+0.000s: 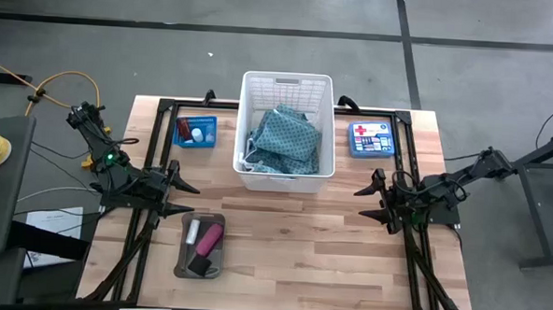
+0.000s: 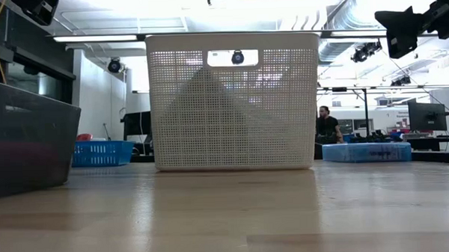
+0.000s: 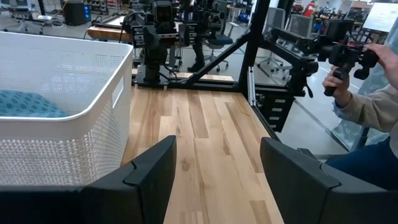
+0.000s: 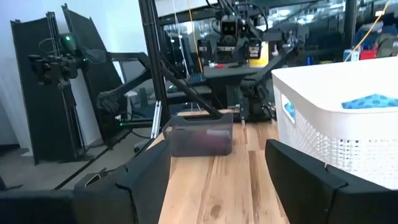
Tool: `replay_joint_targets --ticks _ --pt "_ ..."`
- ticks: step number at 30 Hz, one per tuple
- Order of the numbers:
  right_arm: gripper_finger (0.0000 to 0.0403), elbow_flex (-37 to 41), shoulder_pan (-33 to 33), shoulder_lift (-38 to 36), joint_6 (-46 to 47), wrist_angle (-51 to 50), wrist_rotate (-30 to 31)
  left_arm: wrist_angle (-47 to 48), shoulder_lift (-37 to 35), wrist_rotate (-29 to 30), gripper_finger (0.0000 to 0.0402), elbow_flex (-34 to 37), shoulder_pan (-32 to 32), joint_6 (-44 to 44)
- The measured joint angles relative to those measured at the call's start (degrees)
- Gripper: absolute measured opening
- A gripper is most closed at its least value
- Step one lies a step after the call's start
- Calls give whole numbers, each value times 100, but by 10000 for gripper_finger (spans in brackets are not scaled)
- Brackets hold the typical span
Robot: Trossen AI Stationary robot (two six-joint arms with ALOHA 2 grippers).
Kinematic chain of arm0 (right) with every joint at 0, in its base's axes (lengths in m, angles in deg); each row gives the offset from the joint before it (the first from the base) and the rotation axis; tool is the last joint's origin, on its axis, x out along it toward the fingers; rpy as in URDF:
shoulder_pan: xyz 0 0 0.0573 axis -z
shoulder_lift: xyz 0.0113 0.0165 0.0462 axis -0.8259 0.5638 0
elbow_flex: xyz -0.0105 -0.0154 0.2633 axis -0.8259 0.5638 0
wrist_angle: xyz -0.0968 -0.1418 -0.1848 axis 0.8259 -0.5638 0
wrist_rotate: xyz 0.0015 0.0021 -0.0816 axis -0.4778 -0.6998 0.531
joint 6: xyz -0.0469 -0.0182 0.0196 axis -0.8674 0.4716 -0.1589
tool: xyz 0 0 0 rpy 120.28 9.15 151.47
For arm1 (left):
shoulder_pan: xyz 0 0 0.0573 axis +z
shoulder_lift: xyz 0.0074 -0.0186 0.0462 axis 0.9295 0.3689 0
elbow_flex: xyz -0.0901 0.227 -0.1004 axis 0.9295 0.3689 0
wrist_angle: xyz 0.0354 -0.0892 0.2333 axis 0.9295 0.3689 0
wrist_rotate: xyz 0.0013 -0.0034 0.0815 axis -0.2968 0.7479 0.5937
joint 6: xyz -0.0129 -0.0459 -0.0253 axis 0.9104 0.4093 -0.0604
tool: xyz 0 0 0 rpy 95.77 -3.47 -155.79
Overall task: Pick & place medical supplies in basket/bin
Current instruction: Return to Home Position
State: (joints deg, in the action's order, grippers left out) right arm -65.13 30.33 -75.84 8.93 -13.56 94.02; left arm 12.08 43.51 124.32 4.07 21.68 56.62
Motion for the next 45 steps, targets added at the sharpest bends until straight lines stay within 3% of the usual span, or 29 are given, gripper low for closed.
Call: replay_joint_targets --ticks 16,30,38,45 --pt "249 83 0 -981 -94 -524 -148 0 0 0 224 0 0 2" --pt "249 80 2 -973 37 -786 -179 -1 0 0 224 0 -1 2" --pt "249 387 2 -975 212 -364 -317 0 -2 0 224 0 -2 2" --pt "249 389 0 -975 244 -720 -307 -2 -2 0 224 0 -1 2"
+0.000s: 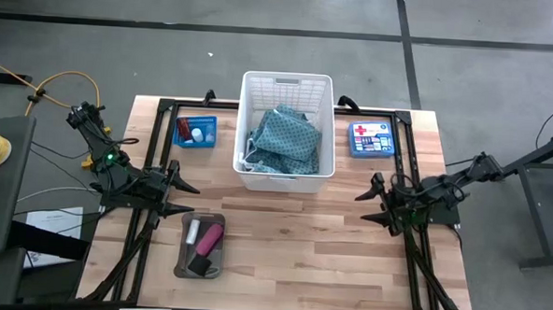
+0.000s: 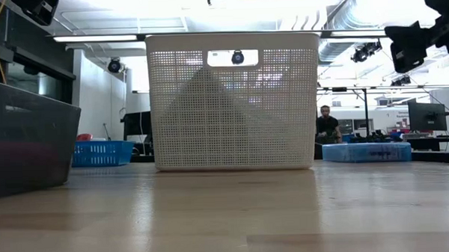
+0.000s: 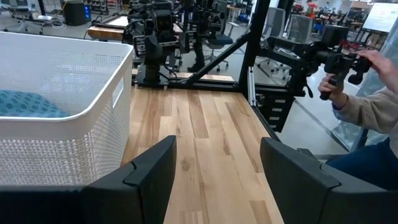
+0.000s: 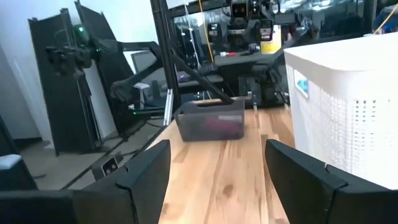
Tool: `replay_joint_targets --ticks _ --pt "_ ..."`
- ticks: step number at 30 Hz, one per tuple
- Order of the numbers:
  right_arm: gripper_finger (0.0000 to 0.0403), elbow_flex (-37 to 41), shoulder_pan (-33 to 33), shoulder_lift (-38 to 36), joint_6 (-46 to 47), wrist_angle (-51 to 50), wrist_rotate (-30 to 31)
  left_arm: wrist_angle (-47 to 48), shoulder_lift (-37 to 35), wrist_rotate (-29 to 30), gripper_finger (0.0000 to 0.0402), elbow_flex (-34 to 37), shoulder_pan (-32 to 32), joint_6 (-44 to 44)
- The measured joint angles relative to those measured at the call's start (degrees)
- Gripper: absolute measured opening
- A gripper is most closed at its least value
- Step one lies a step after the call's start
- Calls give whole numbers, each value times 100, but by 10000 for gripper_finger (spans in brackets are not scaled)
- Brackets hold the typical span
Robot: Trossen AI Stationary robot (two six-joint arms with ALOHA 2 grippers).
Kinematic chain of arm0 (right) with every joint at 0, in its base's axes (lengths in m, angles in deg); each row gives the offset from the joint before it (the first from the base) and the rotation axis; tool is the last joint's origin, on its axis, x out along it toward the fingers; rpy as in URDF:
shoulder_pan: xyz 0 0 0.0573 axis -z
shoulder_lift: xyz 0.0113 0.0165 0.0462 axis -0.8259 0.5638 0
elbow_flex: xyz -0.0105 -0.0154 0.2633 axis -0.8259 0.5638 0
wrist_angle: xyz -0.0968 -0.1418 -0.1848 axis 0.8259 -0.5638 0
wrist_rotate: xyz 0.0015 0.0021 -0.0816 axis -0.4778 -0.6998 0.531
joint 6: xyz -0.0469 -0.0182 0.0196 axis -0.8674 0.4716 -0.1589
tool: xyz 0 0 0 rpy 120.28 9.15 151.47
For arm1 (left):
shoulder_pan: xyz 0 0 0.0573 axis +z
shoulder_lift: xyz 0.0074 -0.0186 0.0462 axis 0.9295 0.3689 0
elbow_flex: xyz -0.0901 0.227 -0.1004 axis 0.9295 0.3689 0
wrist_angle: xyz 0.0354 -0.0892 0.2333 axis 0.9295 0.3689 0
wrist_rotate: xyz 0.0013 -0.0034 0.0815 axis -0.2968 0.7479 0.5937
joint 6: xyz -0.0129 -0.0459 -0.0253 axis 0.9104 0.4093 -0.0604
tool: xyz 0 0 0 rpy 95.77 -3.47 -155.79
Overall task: Pick & place medical supplies in basket/bin
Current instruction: Return to Home Position
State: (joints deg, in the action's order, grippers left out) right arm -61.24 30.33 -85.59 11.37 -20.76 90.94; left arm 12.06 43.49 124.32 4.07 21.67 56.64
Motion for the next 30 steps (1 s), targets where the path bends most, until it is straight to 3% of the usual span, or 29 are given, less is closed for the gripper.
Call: replay_joint_targets --ticks 13,30 --pt "249 4 2 2 -323 -172 -426 1 0 1 224 0 0 0" --pt "249 9 2 15 -336 -182 -430 1 0 1 224 0 -1 0"
